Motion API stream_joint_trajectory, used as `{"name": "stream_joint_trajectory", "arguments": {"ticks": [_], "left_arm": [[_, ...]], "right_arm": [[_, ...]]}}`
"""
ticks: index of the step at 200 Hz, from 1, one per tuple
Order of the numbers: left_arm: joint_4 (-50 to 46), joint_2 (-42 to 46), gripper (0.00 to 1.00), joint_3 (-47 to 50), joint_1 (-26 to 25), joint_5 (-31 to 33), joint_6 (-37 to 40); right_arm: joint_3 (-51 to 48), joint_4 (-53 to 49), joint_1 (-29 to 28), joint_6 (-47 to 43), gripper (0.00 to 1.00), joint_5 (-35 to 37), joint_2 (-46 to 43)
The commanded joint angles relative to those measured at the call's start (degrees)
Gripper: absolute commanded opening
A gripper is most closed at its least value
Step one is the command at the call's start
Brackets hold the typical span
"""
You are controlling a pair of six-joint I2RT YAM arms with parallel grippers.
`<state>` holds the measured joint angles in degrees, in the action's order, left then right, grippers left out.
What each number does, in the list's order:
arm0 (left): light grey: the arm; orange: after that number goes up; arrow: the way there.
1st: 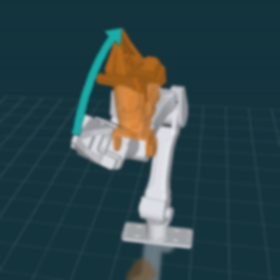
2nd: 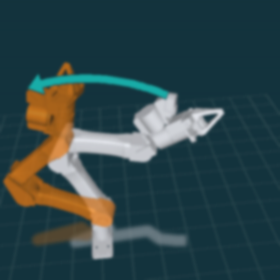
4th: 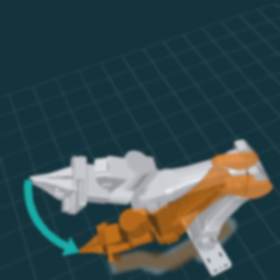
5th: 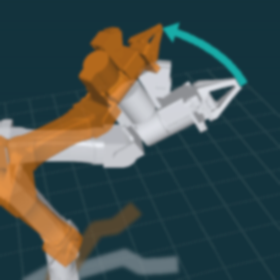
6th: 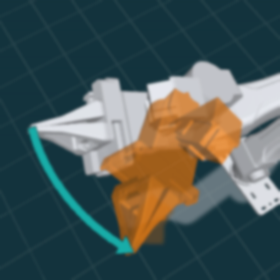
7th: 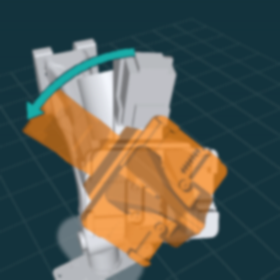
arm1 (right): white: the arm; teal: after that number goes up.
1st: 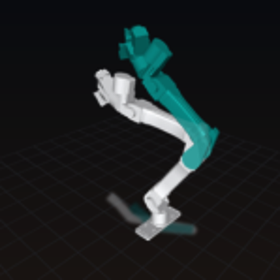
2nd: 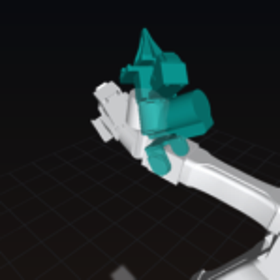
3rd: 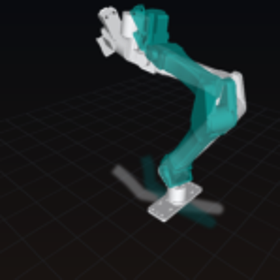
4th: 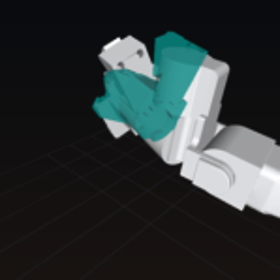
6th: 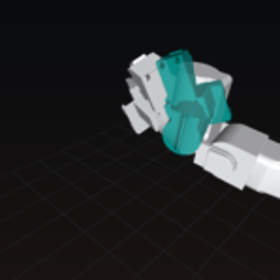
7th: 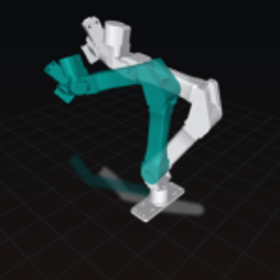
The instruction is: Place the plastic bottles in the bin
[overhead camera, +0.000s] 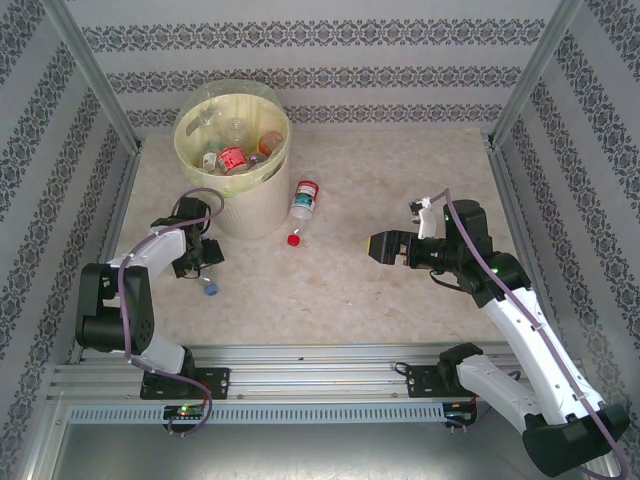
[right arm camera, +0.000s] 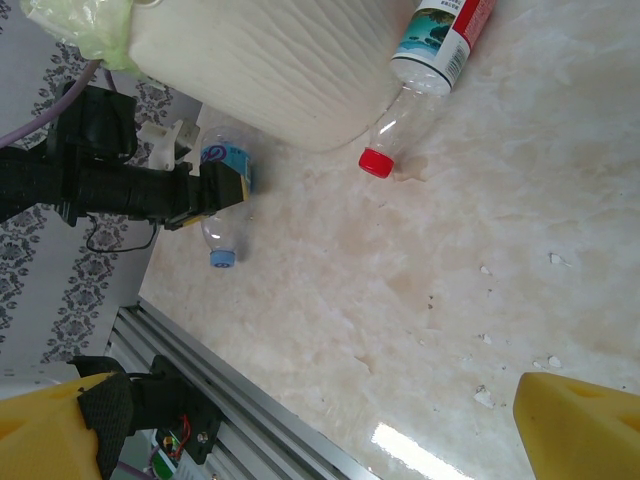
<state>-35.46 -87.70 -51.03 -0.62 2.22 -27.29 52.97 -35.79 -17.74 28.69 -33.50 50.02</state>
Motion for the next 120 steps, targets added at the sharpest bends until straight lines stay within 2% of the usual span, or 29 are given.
{"name": "stream_joint_trajectory", "arguments": {"ticks": [1, 31, 75, 120], "left_arm": [[-0.22, 1.27, 0.71, -1.37, 0.62, 1.57, -0.09], [-3.07, 5.07, 0.70, -0.59, 0.62, 2.63, -1.56], [-8.23, 15.16, 0.70, -0.38, 0.66, 2.30, -3.03], [-17.13, 23.06, 0.70, -7.14, 1.15, 3.38, -0.61]], "right_arm": [[-0.69, 0.96, 0.51, -0.15, 0.98, -0.61, -0.02], [-0.68, 1.37, 0.53, -0.12, 0.98, -0.77, 0.25], [-0.73, 2.08, 0.55, 0.14, 0.98, -1.30, 0.75], [-0.42, 2.64, 0.44, 0.49, 0.98, -1.66, 0.93]]}}
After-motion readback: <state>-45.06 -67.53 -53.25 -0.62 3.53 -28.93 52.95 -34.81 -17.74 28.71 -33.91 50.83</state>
